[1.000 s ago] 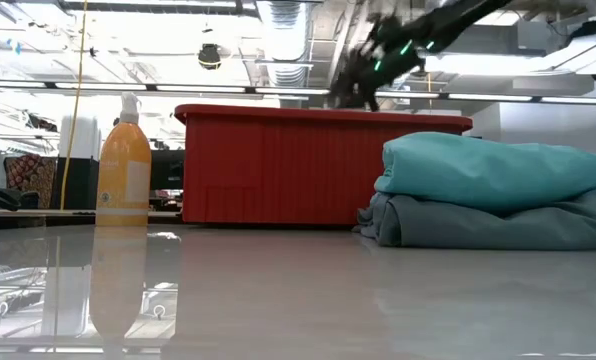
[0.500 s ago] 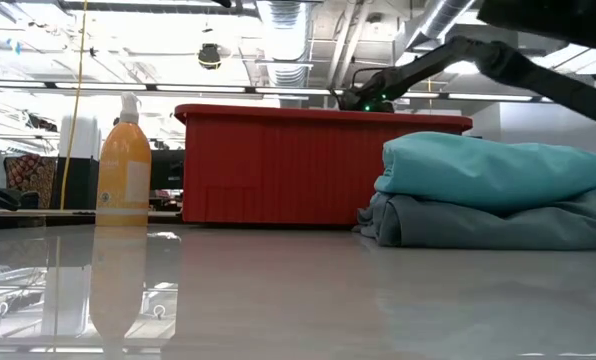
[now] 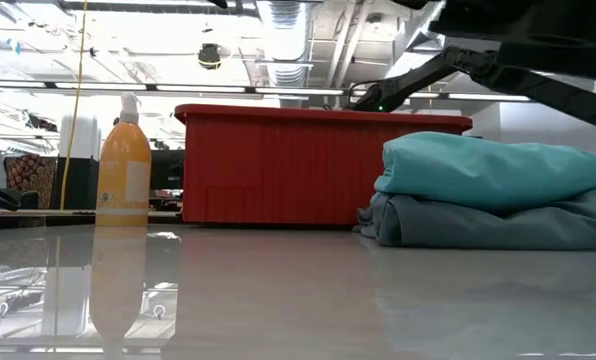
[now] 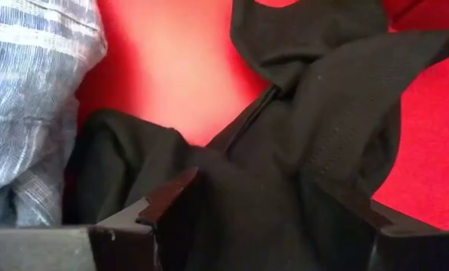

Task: Fold Laundry from Bin
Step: Remove the blue patterned polo shirt from the red bin

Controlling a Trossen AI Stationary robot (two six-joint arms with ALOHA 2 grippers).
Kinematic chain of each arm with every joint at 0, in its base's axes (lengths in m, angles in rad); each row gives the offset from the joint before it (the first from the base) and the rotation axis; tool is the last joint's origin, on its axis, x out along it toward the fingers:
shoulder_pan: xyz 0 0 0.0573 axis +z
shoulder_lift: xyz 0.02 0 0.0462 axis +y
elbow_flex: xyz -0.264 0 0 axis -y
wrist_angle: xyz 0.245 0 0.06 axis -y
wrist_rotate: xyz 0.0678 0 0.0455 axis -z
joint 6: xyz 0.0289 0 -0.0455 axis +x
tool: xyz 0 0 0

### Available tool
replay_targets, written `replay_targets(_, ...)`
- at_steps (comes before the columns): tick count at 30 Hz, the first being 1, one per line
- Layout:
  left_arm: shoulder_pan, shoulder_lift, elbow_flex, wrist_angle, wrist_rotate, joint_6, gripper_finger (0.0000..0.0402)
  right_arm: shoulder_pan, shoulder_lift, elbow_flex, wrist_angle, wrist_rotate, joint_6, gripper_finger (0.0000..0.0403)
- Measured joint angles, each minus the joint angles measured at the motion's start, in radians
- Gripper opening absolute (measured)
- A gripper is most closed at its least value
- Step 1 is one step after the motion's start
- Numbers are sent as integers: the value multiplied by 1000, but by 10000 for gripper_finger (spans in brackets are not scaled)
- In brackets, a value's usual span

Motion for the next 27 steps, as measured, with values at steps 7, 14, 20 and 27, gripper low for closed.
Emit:
replay_targets(7, 0, 0, 0, 0, -6, 0, 143, -9, 0, 0, -57, 21, -43, 246)
replay_targets(14, 0, 0, 0, 0, -6, 4, 143, -2, 0, 0, -82, 31, -133, 127)
replay_targets(20, 0, 0, 0, 0, -4, 4, 143, 2, -2, 2, -46, 18, -205, 27)
replay_targets(27, 0, 0, 0, -1, -3, 3, 143, 0, -29, 27, -13, 31, -178, 176)
